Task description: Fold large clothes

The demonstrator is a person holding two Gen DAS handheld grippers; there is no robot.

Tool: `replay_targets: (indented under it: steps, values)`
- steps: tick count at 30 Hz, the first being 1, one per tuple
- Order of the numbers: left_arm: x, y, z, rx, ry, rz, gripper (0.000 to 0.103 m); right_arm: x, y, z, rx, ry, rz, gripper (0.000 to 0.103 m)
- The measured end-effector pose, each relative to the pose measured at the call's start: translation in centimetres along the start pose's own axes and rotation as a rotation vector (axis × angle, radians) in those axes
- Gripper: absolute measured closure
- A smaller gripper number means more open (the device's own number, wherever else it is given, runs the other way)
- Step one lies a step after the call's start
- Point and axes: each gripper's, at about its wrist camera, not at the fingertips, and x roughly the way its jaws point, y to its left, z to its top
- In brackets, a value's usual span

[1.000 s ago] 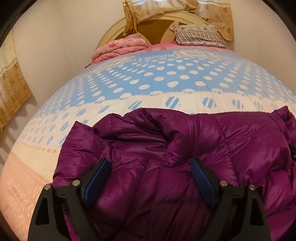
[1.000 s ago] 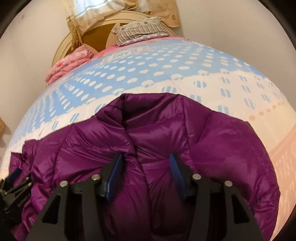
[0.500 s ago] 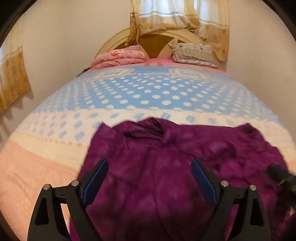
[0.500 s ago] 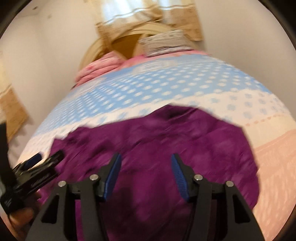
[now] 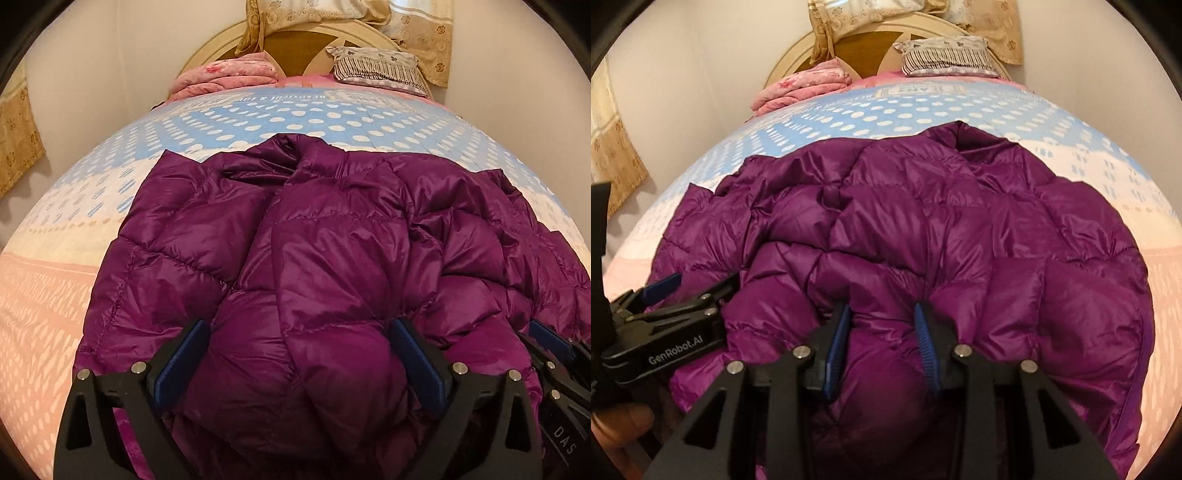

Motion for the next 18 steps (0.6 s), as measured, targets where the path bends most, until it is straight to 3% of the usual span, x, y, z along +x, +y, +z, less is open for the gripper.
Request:
replay_targets:
  steps: [4, 6, 10, 18]
  values:
    - [-0.2, 0.1, 0.4, 0.006, 0.024, -0.008, 0.002, -0.5, -0.2, 0.6, -0.001, 0.024, 0.022, 0.064]
    - [-2.2, 1.1, 0.7, 0.006, 0.005, 0.03, 0.002, -2.3, -1.0, 0.6, 0.035, 0.031, 0.05, 0.062]
    - [-7.6, 3.9, -0.7, 0.011, -0.074, 0.015, 0.003, -8.2, -2.7, -0.8, 0.058, -0.016, 0.053, 0.037]
    - [-14.1, 10.3, -11.1, 0.025, -0.026, 0.012, 0.003, -14.7, -8.1, -10.3, 0.136, 0.063, -0.02, 0.027]
